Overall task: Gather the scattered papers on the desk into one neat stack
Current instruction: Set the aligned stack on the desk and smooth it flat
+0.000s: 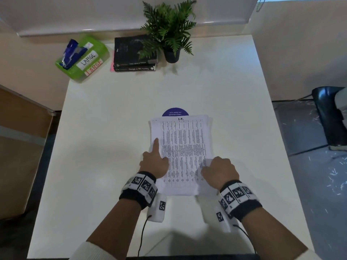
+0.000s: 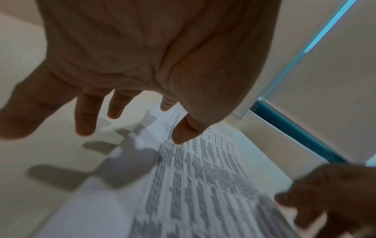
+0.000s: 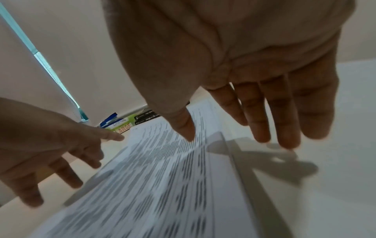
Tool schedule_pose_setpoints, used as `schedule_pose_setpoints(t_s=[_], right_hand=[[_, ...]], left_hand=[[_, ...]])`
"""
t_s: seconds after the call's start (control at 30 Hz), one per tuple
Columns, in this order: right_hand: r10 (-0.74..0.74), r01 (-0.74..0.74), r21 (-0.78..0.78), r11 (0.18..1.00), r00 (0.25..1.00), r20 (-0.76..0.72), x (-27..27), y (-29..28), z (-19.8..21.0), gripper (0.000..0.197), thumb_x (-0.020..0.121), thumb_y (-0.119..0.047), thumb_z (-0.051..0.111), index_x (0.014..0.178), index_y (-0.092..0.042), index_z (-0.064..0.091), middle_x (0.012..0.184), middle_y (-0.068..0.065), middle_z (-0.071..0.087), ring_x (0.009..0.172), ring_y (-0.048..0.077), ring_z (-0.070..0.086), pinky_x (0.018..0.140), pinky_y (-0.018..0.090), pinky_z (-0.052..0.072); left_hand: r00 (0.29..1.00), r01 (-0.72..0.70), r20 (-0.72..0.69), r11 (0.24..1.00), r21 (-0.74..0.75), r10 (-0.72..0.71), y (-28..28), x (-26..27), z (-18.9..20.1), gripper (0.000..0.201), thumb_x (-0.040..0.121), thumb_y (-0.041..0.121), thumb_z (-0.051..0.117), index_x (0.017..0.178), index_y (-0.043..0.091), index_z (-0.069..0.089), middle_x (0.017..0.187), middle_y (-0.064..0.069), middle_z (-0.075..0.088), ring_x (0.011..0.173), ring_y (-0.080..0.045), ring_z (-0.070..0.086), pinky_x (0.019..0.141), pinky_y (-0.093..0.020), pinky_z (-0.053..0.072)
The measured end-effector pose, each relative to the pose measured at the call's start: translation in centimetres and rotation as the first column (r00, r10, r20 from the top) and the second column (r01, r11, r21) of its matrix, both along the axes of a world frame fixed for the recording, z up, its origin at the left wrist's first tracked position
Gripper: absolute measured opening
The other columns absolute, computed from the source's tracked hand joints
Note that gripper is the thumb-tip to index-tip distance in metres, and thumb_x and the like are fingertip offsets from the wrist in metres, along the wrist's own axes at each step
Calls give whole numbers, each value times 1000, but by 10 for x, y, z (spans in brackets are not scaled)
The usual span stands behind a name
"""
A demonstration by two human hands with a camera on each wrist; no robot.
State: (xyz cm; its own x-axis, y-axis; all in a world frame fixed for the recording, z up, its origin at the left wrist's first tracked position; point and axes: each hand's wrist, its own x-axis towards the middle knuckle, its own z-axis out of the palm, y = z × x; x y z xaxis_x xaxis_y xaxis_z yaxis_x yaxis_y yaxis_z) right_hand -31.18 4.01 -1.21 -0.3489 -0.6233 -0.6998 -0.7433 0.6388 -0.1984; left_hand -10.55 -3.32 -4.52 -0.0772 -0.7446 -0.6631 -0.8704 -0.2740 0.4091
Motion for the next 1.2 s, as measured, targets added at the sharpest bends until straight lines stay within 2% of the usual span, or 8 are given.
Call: schedule_pose_setpoints(t_s=[0.07, 0.13, 0.23, 0.33, 0.47, 0.63, 0.93, 1.2], right_hand=[[45, -47, -38, 998, 997, -63, -9, -17, 6, 35, 92, -48, 49, 96, -14, 56, 96, 3, 58, 89, 24, 58, 81, 33, 52], [151, -180, -202, 963, 977, -151, -16, -39, 1, 50, 92, -54, 46, 120, -13, 53, 119, 11, 57, 109, 29, 54, 93, 41, 50], [338, -426, -424, 799, 902, -268, -16, -76, -12, 66, 93, -55, 46, 140, -10, 42, 146, 18, 43, 135, 35, 38, 113, 48, 35], [477, -537, -332, 776, 843, -247, -9, -102, -30, 85, 94, -65, 33, 156, -10, 14, 164, 17, 8, 151, 36, 4, 123, 50, 10], [538, -591, -228, 774, 803, -254, -5, -105, -66, 93, 92, -75, 11, 157, -11, -8, 163, 15, -17, 150, 34, -19, 123, 52, -2], [516, -594, -282, 753, 800, -308, -3, -100, -84, 95, 91, -77, 6, 157, -9, -5, 163, 18, -16, 150, 36, -18, 122, 55, 2], [497, -584, -324, 744, 808, -315, -6, -98, -94, 93, 93, -75, 12, 157, -9, -1, 164, 17, -13, 151, 35, -15, 121, 56, 4], [528, -602, -255, 757, 792, -306, 0, -99, -82, 94, 90, -76, 2, 157, -10, -8, 163, 17, -16, 150, 37, -17, 121, 56, 0]], left_hand=[[992, 49, 119, 999, 0, -48, -14, -2, 12, 77, 91, 42, 47, 153, 39, 0, 143, -23, 32, 123, -50, 44, 101, -55, 43], [963, 193, 225, 965, -180, -150, -30, -6, 23, 66, 95, 38, 47, 153, 30, 17, 154, -19, 20, 135, -47, 29, 107, -58, 35], [907, 421, 247, 749, -512, -341, -57, -16, 13, 50, 95, 29, 46, 143, 15, 45, 154, -16, 34, 139, -41, 32, 113, -53, 31], [801, 597, 288, 661, -455, -525, -73, -24, -12, 54, 101, 32, 37, 151, 14, 33, 161, -13, 22, 150, -34, 14, 121, -49, 14], [748, 664, 349, 635, -395, -565, -77, -15, -48, 64, 103, 49, 15, 158, 19, 1, 166, -7, -4, 153, -28, -9, 123, -51, 1], [750, 661, 363, 608, -439, -553, -75, -12, -62, 76, 97, 64, 16, 158, 19, 6, 166, -7, 0, 153, -28, -4, 120, -59, 6], [753, 659, 364, 623, -423, -549, -74, -15, -65, 78, 96, 66, 22, 158, 20, 10, 166, -7, 3, 153, -30, -4, 119, -61, 6], [678, 730, 448, 605, -318, -582, -76, -15, -50, 79, 95, 66, 8, 158, 19, -1, 166, -6, -5, 153, -30, -8, 119, -59, -1]])
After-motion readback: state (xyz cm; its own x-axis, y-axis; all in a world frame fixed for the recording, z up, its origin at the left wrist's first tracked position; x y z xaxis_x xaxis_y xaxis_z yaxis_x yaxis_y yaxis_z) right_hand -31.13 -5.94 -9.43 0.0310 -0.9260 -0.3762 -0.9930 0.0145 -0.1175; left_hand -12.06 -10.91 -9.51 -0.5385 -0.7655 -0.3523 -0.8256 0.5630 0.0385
